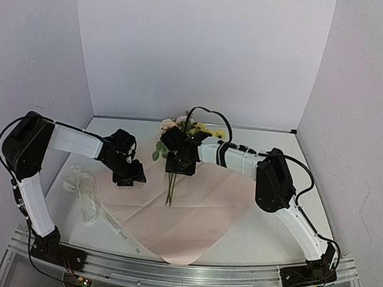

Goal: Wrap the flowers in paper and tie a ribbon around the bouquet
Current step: Adjust the fake flower on the flattened wrapping paper, then pick up the bottom corner of the flattened wrapping paper from the center of the board.

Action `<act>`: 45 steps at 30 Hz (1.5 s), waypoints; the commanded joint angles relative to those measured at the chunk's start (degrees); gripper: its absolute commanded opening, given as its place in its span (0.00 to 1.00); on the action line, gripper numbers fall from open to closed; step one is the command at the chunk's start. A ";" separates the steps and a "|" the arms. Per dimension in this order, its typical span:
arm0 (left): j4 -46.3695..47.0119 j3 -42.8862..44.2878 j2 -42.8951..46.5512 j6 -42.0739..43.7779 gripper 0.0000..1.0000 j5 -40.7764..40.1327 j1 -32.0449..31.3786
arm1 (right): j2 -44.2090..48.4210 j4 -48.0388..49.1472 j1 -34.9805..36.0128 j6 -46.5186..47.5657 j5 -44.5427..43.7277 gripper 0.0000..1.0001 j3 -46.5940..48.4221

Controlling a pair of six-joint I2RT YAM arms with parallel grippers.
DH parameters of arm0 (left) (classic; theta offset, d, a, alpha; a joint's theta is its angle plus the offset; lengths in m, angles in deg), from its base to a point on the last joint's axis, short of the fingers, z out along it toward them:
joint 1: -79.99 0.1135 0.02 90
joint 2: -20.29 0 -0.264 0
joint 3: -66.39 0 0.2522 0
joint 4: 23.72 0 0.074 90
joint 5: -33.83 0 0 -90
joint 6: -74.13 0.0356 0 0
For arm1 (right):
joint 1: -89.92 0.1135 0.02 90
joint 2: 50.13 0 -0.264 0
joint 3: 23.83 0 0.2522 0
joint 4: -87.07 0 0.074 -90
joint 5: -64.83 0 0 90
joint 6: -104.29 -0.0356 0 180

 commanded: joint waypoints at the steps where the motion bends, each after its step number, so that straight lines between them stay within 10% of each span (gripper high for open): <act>1: -1.75 0.66 -2.01 1.20 0.57 -0.25 0.66 | -0.65 -2.97 1.01 0.92 -2.08 0.51 2.09; 21: -2.00 1.23 -1.72 1.86 0.57 0.43 1.15 | 2.15 -6.37 0.73 2.12 -1.16 0.31 -1.91; 30: -1.35 1.65 -2.41 1.97 0.57 1.08 1.18 | 11.51 -5.24 0.61 4.32 -0.89 0.63 -5.48; 45: 0.36 1.10 -2.62 1.91 0.57 2.48 1.18 | 56.04 21.50 3.06 -15.28 9.63 0.73 -67.57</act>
